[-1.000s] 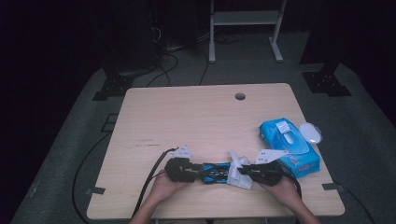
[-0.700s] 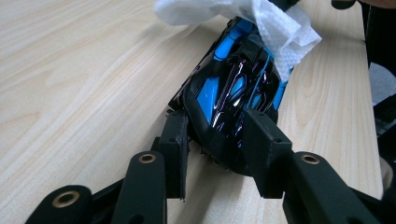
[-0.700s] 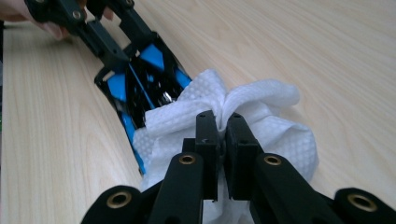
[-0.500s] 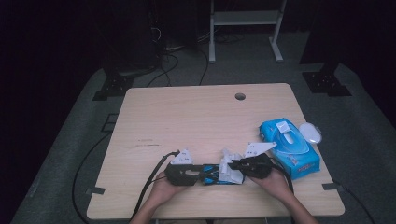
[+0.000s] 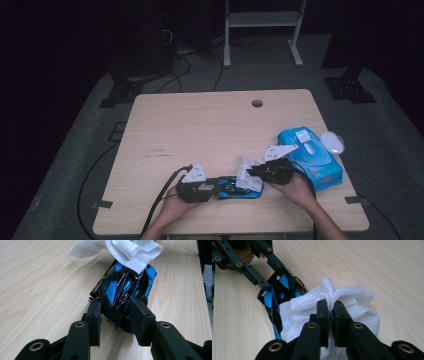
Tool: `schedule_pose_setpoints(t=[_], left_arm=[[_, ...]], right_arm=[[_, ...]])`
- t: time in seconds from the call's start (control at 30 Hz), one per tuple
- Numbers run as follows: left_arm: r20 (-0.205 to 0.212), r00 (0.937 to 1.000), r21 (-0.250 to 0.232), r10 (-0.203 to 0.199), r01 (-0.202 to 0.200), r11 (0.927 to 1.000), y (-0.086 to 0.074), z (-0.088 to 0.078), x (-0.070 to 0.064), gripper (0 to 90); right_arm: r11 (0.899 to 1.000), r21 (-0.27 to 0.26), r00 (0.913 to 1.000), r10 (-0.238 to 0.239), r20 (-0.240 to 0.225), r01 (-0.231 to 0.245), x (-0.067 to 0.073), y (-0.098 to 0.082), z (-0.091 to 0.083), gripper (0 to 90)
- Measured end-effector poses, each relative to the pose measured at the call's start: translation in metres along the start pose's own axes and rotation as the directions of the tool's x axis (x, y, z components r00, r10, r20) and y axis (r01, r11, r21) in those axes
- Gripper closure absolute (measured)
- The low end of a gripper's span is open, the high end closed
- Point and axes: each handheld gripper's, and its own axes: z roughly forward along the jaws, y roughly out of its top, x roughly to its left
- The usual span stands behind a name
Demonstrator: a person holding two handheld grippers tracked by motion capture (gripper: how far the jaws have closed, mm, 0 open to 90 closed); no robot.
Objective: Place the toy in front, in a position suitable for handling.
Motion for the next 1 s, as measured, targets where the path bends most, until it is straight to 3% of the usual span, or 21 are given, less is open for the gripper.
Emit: schedule_pose_setpoints(t=[0.37, 0.6, 0.67, 1.0], left_arm=[[-0.028, 0.9983, -0.016, 0.052, -0.052, 0.9985, -0.002, -0.002, -0.009, 63.6], [-0.045, 0.9960, -0.012, 0.077, -0.077, 0.9969, -0.003, -0.003, -0.014, 64.1], [-0.046, 0.9958, -0.019, 0.079, -0.080, 0.9966, -0.004, -0.002, -0.015, 64.2], [-0.057, 0.9949, -0.031, 0.083, -0.085, 0.9959, -0.006, -0.003, -0.016, 63.9]], right_arm=[[0.999, 0.011, 0.9970, 0.037, -0.068, -0.036, -0.013, -0.016, -0.017, 82.9], [1.000, 0.005, 0.9921, 0.031, -0.121, -0.030, -0.015, -0.022, -0.025, 76.3], [0.999, 0.012, 0.9849, 0.036, -0.169, -0.035, -0.015, -0.027, -0.025, 72.6], [1.000, 0.016, 0.9784, 0.022, -0.205, -0.019, -0.015, -0.027, -0.018, 60.2]])
